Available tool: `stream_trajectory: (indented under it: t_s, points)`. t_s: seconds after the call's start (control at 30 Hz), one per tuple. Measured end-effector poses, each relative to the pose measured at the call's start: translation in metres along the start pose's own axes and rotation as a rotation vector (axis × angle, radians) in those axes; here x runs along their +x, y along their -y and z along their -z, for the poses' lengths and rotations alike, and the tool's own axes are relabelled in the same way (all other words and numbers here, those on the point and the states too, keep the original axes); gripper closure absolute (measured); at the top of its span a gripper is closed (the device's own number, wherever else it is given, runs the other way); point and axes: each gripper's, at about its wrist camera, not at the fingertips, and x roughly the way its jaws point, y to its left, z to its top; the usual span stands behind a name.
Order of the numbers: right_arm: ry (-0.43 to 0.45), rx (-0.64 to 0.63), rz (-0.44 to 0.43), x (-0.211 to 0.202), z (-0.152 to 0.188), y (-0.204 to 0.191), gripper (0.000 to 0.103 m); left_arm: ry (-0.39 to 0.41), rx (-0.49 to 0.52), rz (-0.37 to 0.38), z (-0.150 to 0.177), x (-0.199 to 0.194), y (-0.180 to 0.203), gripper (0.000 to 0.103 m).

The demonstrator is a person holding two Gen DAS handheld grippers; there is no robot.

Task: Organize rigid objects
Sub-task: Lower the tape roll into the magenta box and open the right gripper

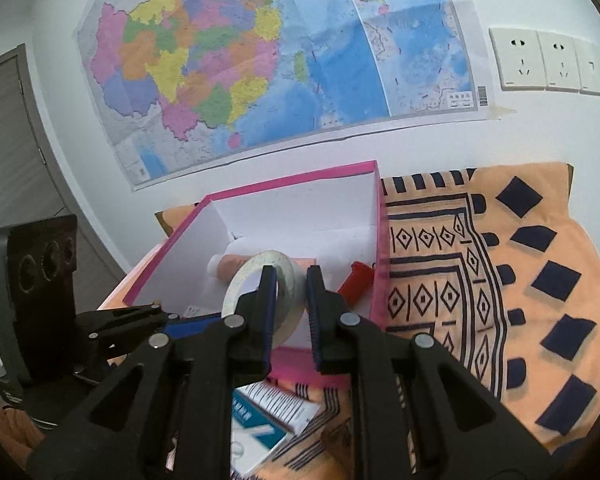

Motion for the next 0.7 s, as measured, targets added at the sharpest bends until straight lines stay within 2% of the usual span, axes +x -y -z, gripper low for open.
stream_trajectory:
  t_s: [0.23, 0.4, 0.57, 0.7]
  points:
    - [-0.047, 0.032, 0.032, 0.028, -0.007, 0.017, 0.086, -0.037, -0.017, -0.018, -0.014, 0.023, -0.009, 0.056]
    - [-0.069, 0.061, 0.058, 0.038, -0.008, 0.023, 0.083, -0.064, -0.028, -0.062, -0.015, 0.035, -0.015, 0.056]
    - [-0.032, 0.053, 0.064, 0.02, -0.004, 0.02, 0.079, -0.037, -0.038, -0.078, -0.007, 0.025, -0.018, 0.055]
    - [-0.016, 0.044, 0.048, -0.005, 0.006, 0.018, 0.076, 0.014, -0.011, -0.086, 0.001, 0.005, -0.012, 0.044]
